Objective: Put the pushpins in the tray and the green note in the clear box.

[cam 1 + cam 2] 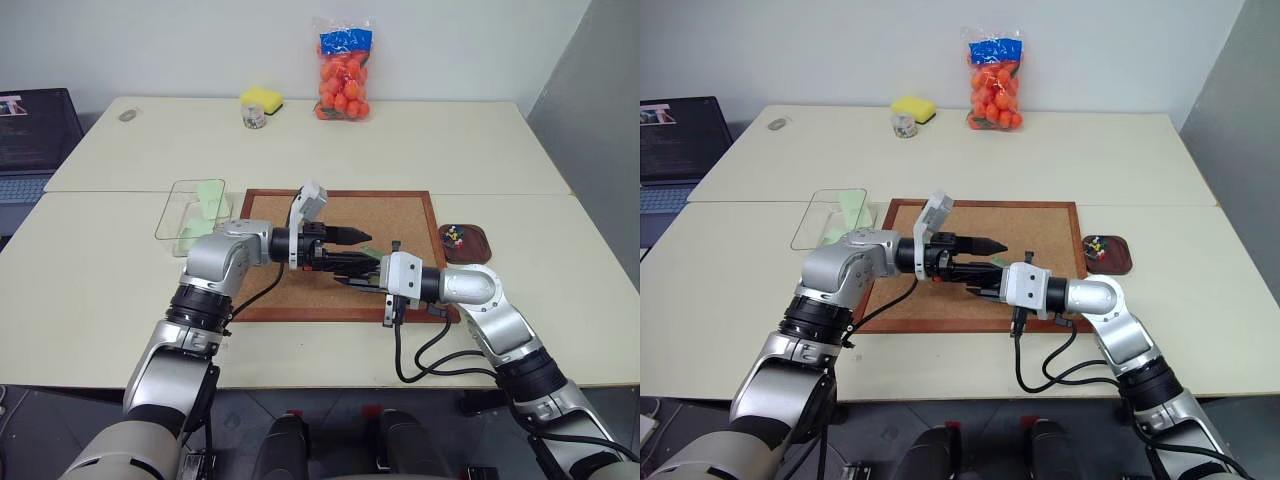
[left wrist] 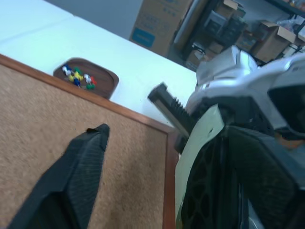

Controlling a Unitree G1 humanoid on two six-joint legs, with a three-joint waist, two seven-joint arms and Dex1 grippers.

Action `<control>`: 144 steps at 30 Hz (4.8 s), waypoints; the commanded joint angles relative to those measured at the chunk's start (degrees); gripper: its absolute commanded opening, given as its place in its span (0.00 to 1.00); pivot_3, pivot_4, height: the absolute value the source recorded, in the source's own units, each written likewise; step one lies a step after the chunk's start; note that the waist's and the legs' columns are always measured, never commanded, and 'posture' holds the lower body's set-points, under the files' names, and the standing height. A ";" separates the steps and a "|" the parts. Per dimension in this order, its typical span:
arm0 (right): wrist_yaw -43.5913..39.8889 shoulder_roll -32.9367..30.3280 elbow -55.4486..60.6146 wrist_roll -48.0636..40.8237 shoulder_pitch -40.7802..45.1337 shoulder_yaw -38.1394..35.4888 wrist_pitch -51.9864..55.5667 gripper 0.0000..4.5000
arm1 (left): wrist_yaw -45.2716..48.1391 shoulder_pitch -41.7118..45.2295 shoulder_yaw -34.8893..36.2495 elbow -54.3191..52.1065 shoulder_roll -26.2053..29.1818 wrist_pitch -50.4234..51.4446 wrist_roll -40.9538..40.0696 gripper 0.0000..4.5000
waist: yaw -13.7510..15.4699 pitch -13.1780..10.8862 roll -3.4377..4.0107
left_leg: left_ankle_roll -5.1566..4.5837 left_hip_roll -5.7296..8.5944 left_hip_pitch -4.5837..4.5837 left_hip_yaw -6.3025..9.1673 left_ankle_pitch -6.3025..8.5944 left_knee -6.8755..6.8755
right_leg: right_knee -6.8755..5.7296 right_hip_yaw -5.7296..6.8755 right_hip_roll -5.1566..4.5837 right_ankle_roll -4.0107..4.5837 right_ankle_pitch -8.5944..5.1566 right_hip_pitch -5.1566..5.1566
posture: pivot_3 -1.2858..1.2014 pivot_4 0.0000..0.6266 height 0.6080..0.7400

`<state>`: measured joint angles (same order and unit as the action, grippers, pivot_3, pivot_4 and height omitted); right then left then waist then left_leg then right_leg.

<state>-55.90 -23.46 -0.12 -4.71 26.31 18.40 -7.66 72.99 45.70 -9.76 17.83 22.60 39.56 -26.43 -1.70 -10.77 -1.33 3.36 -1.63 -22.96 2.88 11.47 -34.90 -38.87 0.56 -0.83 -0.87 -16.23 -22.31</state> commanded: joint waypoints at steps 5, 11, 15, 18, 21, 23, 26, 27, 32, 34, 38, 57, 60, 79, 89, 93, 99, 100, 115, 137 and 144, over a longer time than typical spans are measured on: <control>-0.18 0.10 2.91 -0.90 0.72 -0.62 -0.60 0.00 | 2.16 0.58 -0.23 0.41 0.95 -1.08 0.80 0.51 | 0.02 0.00 0.00 | 0.00 0.00 0.01 0.01 0.00 0.00 | 0.00 0.00 0.00 0.00 0.00 0.00 | 0.52 0.24 1.00; -0.11 0.31 2.87 -0.69 0.52 -0.34 -0.69 0.00 | 1.96 0.90 0.82 0.26 0.08 0.12 -0.52 0.22 | 0.02 0.00 0.00 | 0.00 0.00 -0.01 0.00 0.00 -0.01 | 0.00 0.00 -0.01 0.00 0.00 0.00 | 0.52 0.24 1.00; -0.01 0.35 2.28 -0.48 0.52 -0.42 -1.04 0.00 | 2.19 0.96 1.30 -0.21 -0.08 0.39 -1.13 0.04 | 0.01 0.00 0.00 | 0.00 0.00 0.00 0.00 0.00 -0.01 | -0.01 0.00 -0.01 0.00 0.00 0.00 | 0.52 0.24 1.00; 0.13 0.47 2.01 -0.41 0.61 -0.44 -1.13 0.00 | 2.35 0.78 1.31 -0.89 0.00 0.79 -1.65 0.00 | 0.01 0.00 0.00 | 0.00 0.00 0.00 0.00 0.00 -0.01 | -0.01 0.00 0.00 0.00 0.00 0.00 | 0.52 0.24 1.00; 0.28 0.48 2.23 -0.34 0.62 -0.49 -1.11 0.00 | 2.41 0.30 0.90 -1.36 0.37 0.59 -1.41 0.00 | 0.02 0.00 0.00 | 0.00 0.00 0.00 0.00 0.00 -0.01 | -0.01 0.00 -0.01 0.00 0.00 0.00 | 0.52 0.24 1.00; 0.32 0.29 2.45 -0.27 0.61 -0.61 -1.18 0.00 | 1.58 0.02 0.17 -0.98 0.59 -1.01 0.24 0.00 | 0.01 0.00 0.00 | 0.00 0.00 0.00 0.00 0.00 -0.01 | -0.01 0.00 0.00 0.00 0.00 0.00 | 0.52 0.24 1.00; 0.73 -0.09 3.58 -0.33 0.50 -1.14 -0.79 0.00 | 1.17 -0.46 -0.69 -0.43 1.26 -2.75 2.17 0.00 | 0.01 0.00 0.00 | 0.00 0.00 0.00 0.00 0.00 -0.01 | -0.01 0.00 0.00 0.00 0.00 0.00 | 0.52 0.24 1.00; 0.96 -0.21 4.24 -0.44 0.33 -1.35 -0.49 0.00 | 0.93 -0.80 -0.70 -0.24 1.39 -3.92 2.89 0.00 | 0.01 0.00 0.00 | 0.00 0.00 0.00 0.00 0.00 -0.01 | -0.01 -0.01 0.00 0.00 0.00 0.00 | 0.52 0.24 1.00; 2.17 -1.25 9.14 -1.81 -1.30 -2.78 2.59 0.00 | -3.49 -1.80 0.51 3.54 0.70 -12.13 7.23 0.00 | 0.07 0.00 0.00 | 0.00 -0.01 0.00 0.01 0.00 -0.01 | -0.02 0.00 -0.01 0.00 0.00 0.00 | 0.52 0.24 1.00; 2.76 -1.51 11.43 -2.56 -2.13 -3.50 4.49 0.00 | -4.38 -2.00 0.77 4.61 0.68 -14.13 8.15 0.00 | 0.11 0.00 0.00 | 0.00 0.00 0.00 0.01 0.00 -0.02 | -0.02 0.00 -0.02 0.00 0.00 0.01 | 0.52 0.24 1.00; 5.30 -1.35 16.45 -5.49 -3.36 -6.13 10.83 0.00 | -6.04 -2.32 1.12 6.15 0.23 -17.40 9.53 0.00 | 0.12 0.00 0.00 | 0.00 0.00 -0.01 0.01 0.00 -0.02 | -0.02 0.00 -0.02 0.00 0.00 0.00 | 0.52 0.24 1.00; 41.63 4.64 8.71 -8.48 -4.25 -31.69 44.42 0.00 | -17.79 -8.04 -2.61 -13.57 -7.52 -20.46 12.45 0.00 | 0.02 0.00 0.01 | 0.00 0.05 0.02 -0.07 0.00 -0.01 | -0.07 -0.11 -0.13 0.01 0.01 0.00 | 0.52 0.24 1.00; 42.68 4.51 6.10 -8.83 -2.73 -32.69 45.54 0.00 | -18.17 -8.10 -4.12 -12.78 -8.12 -21.58 13.72 0.00 | 0.01 0.00 0.01 | 0.00 0.05 0.03 -0.07 0.00 -0.03 | -0.10 -0.10 -0.11 0.01 0.01 0.01 | 0.52 0.24 1.00; 45.16 5.32 -6.51 -11.03 2.64 -35.76 43.32 0.56 | -18.17 -7.48 -4.49 -11.59 -7.52 -21.00 13.64 0.00 | -0.05 0.00 0.03 | -0.01 0.06 0.00 -0.11 0.00 -0.02 | -0.07 -0.11 -0.07 0.01 0.01 0.00 | 0.52 0.24 1.00; 41.68 4.28 -0.49 -12.90 0.27 -35.10 44.49 0.98 | -18.88 -7.10 -3.37 -10.48 -7.12 -20.81 13.31 0.00 | -0.05 0.00 0.03 | -0.01 0.06 0.00 -0.10 0.00 -0.02 | -0.07 -0.10 -0.07 0.01 0.01 0.00 | 0.52 0.24 1.00; 36.66 2.71 7.28 -15.18 -3.59 -32.72 45.14 0.98 | -20.05 -8.38 -1.87 -11.60 -6.27 -19.26 12.67 0.00 | 0.00 0.00 0.04 | -0.02 0.05 -0.01 -0.09 0.00 -0.01 | -0.05 -0.10 -0.05 0.00 0.00 -0.01 | 0.52 0.24 1.00; 31.56 0.70 18.14 -16.66 -8.94 -29.70 42.91 0.98 | -23.98 -10.31 0.32 -13.77 -5.41 -16.31 12.69 0.00 | -0.09 -0.01 0.04 | -0.02 0.02 0.00 -0.06 0.00 -0.02 | -0.05 -0.09 -0.02 0.00 0.00 -0.01 | 0.52 0.24 1.00; 30.95 0.55 19.35 -17.01 -9.47 -29.44 42.59 0.98 | -24.46 -10.45 0.48 -14.02 -5.40 -16.20 12.81 0.00 | -0.06 -0.01 0.04 | -0.02 0.03 0.00 -0.05 0.00 -0.02 | -0.05 -0.08 -0.03 0.00 0.00 0.00 | 0.52 0.24 1.00; 21.20 0.13 31.18 -26.07 -7.06 -19.91 42.87 0.98 | -58.99 -13.39 22.48 -19.45 -0.70 -11.72 19.20 0.00 | 0.05 -0.03 0.00 | 0.00 0.01 -0.01 -0.02 0.00 -0.02 | -0.01 -0.04 -0.08 -0.01 0.01 0.00 | 0.52 0.24 1.00; 20.20 -0.21 26.84 -25.08 -4.78 -16.76 39.74 1.00 | -72.29 -14.30 27.94 -14.55 -2.23 -11.61 20.49 0.50 | 0.32 -0.06 -0.07 | 0.01 0.02 -0.01 0.01 0.00 -0.02 | -0.02 0.01 -0.11 -0.01 0.01 0.02 | 0.52 0.24 1.00; 23.51 -0.47 26.87 -22.42 -5.91 -17.33 39.92 1.00 | -68.55 -14.35 26.39 -15.07 -2.22 -10.38 18.50 0.83 | 0.32 -0.07 -0.08 | 0.01 0.03 -0.01 0.01 0.00 -0.02 | -0.02 0.01 -0.12 -0.01 0.01 0.02 | 0.52 0.24 1.00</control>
<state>-34.00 -23.79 24.70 -27.96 20.61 1.91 32.99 2.99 30.88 17.10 4.98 19.90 29.40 -6.79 -1.38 -10.84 -1.40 3.37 -1.60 -22.97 2.89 11.47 -34.92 -38.89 0.57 -0.94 -0.88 -16.22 -22.29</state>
